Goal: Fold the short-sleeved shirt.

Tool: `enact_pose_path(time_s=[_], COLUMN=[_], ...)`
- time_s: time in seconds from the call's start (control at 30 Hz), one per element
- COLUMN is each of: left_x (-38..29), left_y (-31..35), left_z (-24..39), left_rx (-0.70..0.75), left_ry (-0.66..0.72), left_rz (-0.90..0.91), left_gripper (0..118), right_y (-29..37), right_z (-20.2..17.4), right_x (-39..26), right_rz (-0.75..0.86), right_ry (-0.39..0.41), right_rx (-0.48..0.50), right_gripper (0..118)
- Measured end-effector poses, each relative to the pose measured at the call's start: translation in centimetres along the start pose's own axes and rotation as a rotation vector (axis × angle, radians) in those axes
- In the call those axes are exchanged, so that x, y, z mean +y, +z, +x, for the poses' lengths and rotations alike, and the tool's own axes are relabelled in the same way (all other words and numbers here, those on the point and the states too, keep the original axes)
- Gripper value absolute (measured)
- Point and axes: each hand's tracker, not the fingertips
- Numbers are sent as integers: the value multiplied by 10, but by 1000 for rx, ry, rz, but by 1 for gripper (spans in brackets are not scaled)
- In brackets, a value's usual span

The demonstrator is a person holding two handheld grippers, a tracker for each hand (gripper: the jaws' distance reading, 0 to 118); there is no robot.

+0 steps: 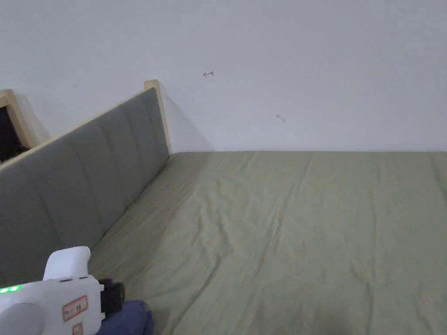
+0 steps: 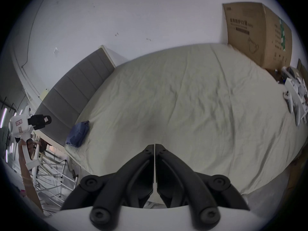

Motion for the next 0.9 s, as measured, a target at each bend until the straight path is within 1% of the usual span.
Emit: enact_pose_path(time_s=[0.13, 0.2, 0.27, 0.3, 0.4, 0.47, 0.5, 0.53, 0.57, 0.6, 0.63, 0.67, 0.7, 0.77, 0.83, 0.9], left_x=[-14, -18, -19, -20, -25, -27, -28, -27, -25, -25, -24, -23, -23, -23, -21, -18], left_y=[19, 28, 39, 43, 55, 62, 65, 68, 72, 76, 78, 81, 84, 94, 102, 106], left_z=[60, 84, 107, 120, 151, 166, 171, 174, 179, 183, 185, 189, 192, 197, 199, 203], left_rx=[37, 12, -52, -59, -37, -65, -72, -67, -72, -79, -89, -92, -93, -103, -143, -168], left_ry=[-117, -101, -106, -152, -232, -242, -242, -225, -216, -224, -232, -242, -251, -250, -247, -263], left_rz=[122, 157, 206, 205, 267, 301, 319, 322, 326, 343, 364, 374, 391, 426, 466, 467], left_gripper=[0, 0, 0, 0, 0, 0, 1, 11, 28, 62, 88, 106, 117, 117, 117, 117], right_y=[32, 47, 62, 70, 92, 106, 113, 119, 126, 132, 136, 139, 142, 146, 152, 155], right_z=[-13, -18, -24, -27, -36, -42, -45, -48, -51, -54, -55, -59, -61, -66, -70, -72], right_x=[12, 18, 25, 29, 37, 42, 45, 47, 49, 51, 53, 54, 56, 57, 56, 57], right_rz=[109, 158, 215, 236, 325, 377, 395, 421, 446, 465, 480, 494, 508, 533, 548, 555], right_ry=[68, 82, 95, 99, 105, 118, 120, 126, 136, 135, 140, 146, 143, 134, 119, 112], right_rx=[-22, -34, -40, -44, -51, -60, -66, -76, -81, -91, -99, -109, -119, -145, -139, -130], right_gripper=[2, 2, 2, 2, 2, 2, 4, 8, 20, 45, 67, 86, 103, 114, 114, 114])
